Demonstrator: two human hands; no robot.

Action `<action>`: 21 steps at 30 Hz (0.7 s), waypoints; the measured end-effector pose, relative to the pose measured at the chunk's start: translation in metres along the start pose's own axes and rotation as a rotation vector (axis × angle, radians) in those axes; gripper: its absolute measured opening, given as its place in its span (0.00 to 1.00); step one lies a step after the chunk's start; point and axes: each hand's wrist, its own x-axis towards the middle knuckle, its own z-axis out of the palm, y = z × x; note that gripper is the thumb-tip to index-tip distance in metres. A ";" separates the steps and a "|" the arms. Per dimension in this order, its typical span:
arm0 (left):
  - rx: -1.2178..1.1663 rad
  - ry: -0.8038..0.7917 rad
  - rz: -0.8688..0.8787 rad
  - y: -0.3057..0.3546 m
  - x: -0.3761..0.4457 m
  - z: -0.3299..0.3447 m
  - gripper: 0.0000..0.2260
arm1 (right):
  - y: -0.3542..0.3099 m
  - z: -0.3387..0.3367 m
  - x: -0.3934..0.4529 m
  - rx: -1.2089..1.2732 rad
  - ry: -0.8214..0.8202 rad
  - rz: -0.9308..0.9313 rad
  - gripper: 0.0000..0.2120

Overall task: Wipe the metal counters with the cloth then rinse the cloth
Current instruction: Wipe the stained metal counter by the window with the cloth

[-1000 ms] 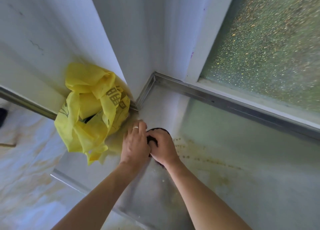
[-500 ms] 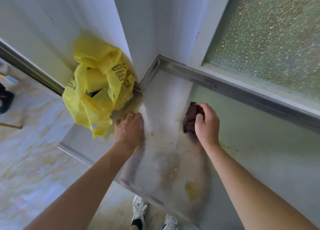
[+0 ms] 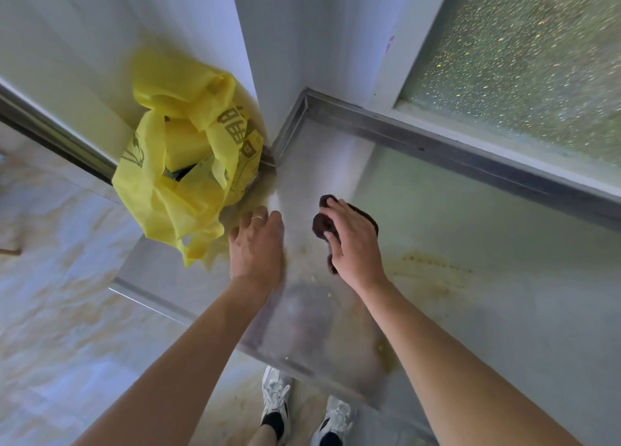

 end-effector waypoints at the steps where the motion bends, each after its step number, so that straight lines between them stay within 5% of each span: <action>1: -0.012 0.000 0.000 0.000 -0.001 0.001 0.12 | -0.006 0.002 -0.006 0.009 -0.007 -0.013 0.21; 11: -0.083 0.062 0.086 0.013 -0.033 0.012 0.19 | -0.033 -0.013 -0.054 0.155 0.052 0.009 0.16; 16: -0.082 0.022 0.221 0.041 -0.057 0.027 0.19 | 0.023 -0.066 -0.065 -0.019 0.251 0.057 0.17; 21: -0.067 0.054 0.152 0.053 -0.061 0.033 0.22 | 0.099 -0.107 -0.092 -0.142 0.339 0.256 0.19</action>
